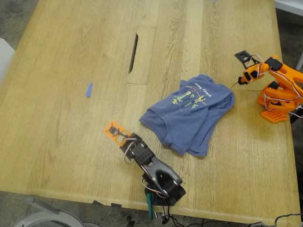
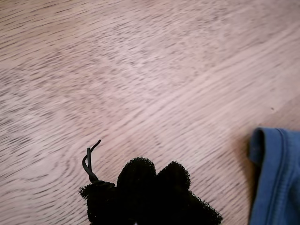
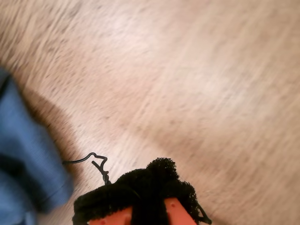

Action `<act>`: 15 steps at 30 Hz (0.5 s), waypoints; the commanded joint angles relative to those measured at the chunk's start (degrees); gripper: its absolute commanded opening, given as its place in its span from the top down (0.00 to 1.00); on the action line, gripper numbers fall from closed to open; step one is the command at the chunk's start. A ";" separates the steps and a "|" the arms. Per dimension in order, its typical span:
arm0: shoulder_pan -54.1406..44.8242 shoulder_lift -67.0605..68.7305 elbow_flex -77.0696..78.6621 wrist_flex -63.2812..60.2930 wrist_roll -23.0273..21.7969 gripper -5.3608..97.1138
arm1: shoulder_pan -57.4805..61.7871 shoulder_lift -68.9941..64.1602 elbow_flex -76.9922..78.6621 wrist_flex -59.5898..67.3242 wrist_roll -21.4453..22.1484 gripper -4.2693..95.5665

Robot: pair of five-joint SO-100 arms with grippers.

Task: Fold a T-shirt

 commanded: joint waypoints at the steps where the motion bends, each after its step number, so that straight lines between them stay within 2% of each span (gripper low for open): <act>1: -7.03 15.12 2.29 7.82 0.97 0.95 | 6.33 2.81 0.26 -0.09 -1.05 0.96; 8: -19.95 45.97 11.16 26.72 1.05 0.95 | 23.55 13.27 10.11 -1.58 -2.64 0.96; 15: -25.84 45.79 11.95 28.04 0.53 0.95 | 39.81 33.57 20.74 5.10 -3.96 0.96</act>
